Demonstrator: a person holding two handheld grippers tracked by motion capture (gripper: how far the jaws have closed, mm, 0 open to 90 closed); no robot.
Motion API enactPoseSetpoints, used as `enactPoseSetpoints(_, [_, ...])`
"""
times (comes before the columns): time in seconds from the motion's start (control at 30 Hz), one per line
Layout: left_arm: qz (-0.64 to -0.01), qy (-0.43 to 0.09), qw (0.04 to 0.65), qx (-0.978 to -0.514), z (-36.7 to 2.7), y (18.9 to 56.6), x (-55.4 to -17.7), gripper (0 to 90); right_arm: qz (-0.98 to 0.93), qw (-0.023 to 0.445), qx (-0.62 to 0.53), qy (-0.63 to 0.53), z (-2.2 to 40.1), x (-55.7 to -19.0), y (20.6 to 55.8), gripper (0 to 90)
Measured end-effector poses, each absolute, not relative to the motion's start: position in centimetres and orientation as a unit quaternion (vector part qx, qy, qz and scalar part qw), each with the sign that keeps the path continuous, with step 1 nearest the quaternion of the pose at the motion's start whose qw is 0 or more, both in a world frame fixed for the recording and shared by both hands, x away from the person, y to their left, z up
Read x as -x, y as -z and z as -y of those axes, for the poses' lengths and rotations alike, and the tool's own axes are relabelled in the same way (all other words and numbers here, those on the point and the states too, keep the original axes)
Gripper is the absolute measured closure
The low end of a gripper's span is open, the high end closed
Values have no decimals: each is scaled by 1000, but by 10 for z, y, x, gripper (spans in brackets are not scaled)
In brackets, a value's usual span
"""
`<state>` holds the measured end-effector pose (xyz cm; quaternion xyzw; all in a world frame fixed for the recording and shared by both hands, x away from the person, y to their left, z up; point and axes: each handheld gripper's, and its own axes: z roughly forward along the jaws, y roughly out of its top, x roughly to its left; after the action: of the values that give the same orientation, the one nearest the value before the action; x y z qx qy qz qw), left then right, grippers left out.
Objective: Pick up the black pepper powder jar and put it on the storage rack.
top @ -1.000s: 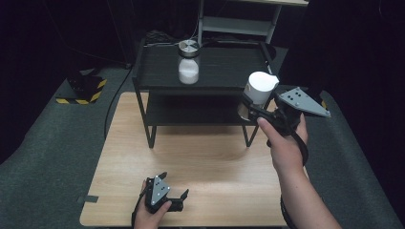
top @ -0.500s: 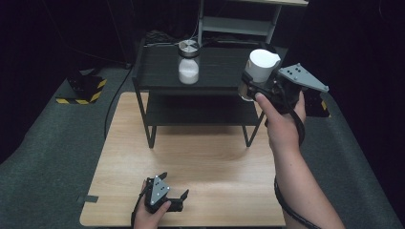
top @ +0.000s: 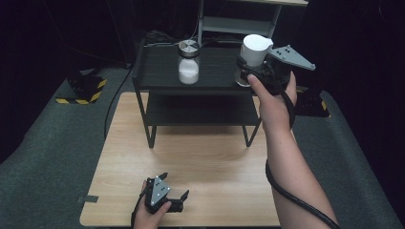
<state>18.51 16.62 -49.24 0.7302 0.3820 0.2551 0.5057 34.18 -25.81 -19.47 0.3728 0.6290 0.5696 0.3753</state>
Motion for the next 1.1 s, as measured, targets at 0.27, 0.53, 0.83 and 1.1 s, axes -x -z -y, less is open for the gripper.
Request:
enactPoseSetpoints(0.27, [-385,-252,508,-728,-167,493,-185,4,-633,377,-373,-564,247,-359,194,308])
enactPoseSetpoints(0.53, [-381,-252,507,-731,-168,492,-185,4,-632,380,-376,-560,235,-367,195,307])
enactPoseSetpoints(0.83, [-382,-250,506,-732,-170,492,-185,4,-629,374,-384,-563,232,-374,198,307])
enactPoseSetpoints(1.1, [-382,-250,506,-732,-170,492,-185,4,-628,374,-385,-564,232,-379,203,307])
